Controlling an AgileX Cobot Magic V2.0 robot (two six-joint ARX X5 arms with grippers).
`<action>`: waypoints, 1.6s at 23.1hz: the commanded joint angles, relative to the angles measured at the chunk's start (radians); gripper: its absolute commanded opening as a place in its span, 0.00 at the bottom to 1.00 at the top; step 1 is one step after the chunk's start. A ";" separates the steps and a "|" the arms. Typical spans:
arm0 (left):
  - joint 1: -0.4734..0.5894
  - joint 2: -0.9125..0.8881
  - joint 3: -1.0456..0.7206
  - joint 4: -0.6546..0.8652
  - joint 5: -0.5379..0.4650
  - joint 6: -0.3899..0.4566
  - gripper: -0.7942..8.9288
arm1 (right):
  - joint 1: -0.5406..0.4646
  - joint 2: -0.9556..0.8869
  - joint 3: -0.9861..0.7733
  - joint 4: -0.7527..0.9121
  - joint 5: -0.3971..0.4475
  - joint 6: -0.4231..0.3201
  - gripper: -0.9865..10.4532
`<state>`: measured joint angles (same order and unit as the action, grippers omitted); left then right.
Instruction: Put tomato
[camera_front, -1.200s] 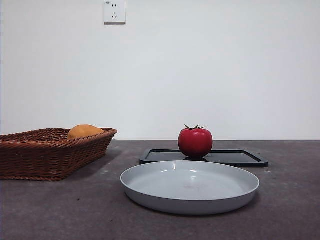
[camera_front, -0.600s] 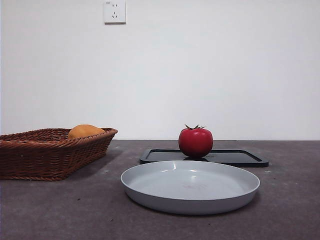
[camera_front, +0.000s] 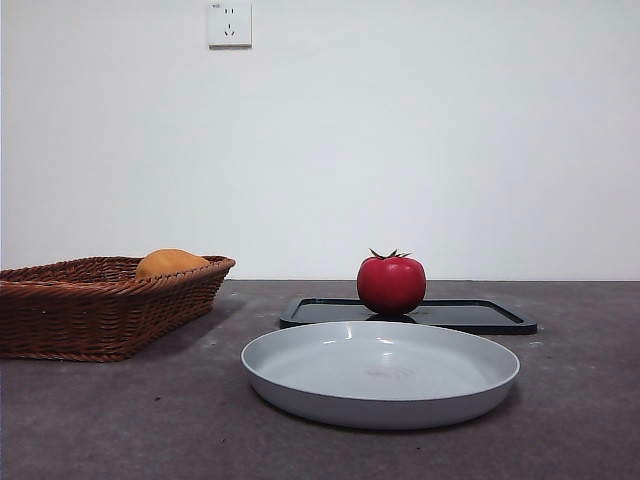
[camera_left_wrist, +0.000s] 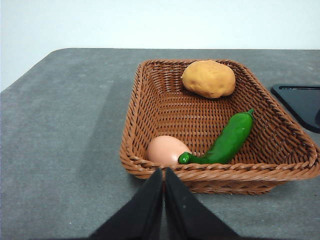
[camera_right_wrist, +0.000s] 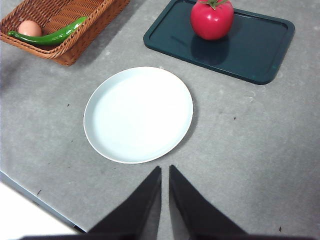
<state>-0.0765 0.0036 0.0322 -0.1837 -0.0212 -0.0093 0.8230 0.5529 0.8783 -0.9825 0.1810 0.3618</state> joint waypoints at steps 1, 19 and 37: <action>-0.001 -0.001 -0.021 -0.006 0.002 0.001 0.09 | -0.040 -0.020 0.008 0.012 0.004 -0.049 0.10; -0.001 -0.001 -0.021 -0.006 0.002 0.001 0.09 | -0.770 -0.494 -0.785 0.933 -0.080 -0.373 0.10; -0.001 0.000 -0.021 -0.006 0.002 0.001 0.09 | -0.876 -0.549 -0.868 0.802 -0.171 -0.378 0.10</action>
<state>-0.0765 0.0036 0.0322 -0.1837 -0.0212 -0.0097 -0.0494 0.0051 0.0162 -0.1696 0.0132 -0.0044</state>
